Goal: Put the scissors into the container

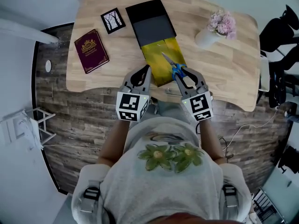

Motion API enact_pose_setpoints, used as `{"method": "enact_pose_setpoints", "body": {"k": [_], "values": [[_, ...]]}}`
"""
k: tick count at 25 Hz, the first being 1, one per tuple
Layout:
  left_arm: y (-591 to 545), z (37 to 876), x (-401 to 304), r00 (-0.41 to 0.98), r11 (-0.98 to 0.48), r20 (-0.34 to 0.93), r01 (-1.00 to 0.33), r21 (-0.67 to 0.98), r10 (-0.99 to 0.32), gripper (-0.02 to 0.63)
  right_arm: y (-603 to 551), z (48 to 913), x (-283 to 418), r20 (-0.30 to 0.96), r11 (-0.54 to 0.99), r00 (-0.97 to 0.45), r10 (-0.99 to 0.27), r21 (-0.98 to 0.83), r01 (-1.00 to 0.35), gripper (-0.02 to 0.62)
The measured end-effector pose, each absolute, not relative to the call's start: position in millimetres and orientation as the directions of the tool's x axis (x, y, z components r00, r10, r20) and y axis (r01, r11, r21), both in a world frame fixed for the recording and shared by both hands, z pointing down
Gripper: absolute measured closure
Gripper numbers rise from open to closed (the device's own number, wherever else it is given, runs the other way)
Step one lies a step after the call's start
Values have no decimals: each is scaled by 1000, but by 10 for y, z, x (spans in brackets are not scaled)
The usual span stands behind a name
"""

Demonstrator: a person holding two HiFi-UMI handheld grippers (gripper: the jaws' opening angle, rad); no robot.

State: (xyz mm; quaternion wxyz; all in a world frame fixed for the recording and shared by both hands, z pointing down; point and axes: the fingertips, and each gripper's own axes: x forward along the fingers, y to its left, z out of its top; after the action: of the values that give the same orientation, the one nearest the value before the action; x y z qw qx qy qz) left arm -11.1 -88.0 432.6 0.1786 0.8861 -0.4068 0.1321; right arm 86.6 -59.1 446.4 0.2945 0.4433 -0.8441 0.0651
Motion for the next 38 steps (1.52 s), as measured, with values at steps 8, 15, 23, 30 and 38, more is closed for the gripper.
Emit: {"method": "enact_pose_setpoints", "body": {"k": [8,15,23,30,38], "values": [[-1076,4456,13,627,-595,405,-773,220,-665,600,-857,4633,891,597,651,-461,-657,142,-745,509],[-1139,4680,-90,592,-545,459,-801,247,-662,600,-1003,4840,855,633,694,-479,-608,130,-709,509],[-1226,4795,-194,558,-506,485,-826,248,-673,600,-1106,5032,843,682,736,-466,-565,160,-658,509],[-1256,4865,-259,540,-482,506,-838,254,-672,600,-1184,5237,811,719,763,-463,-519,146,-629,509],[-1298,4960,-275,529,-470,527,-845,255,-665,600,-1238,5429,754,755,803,-453,-475,161,-574,509]]}}
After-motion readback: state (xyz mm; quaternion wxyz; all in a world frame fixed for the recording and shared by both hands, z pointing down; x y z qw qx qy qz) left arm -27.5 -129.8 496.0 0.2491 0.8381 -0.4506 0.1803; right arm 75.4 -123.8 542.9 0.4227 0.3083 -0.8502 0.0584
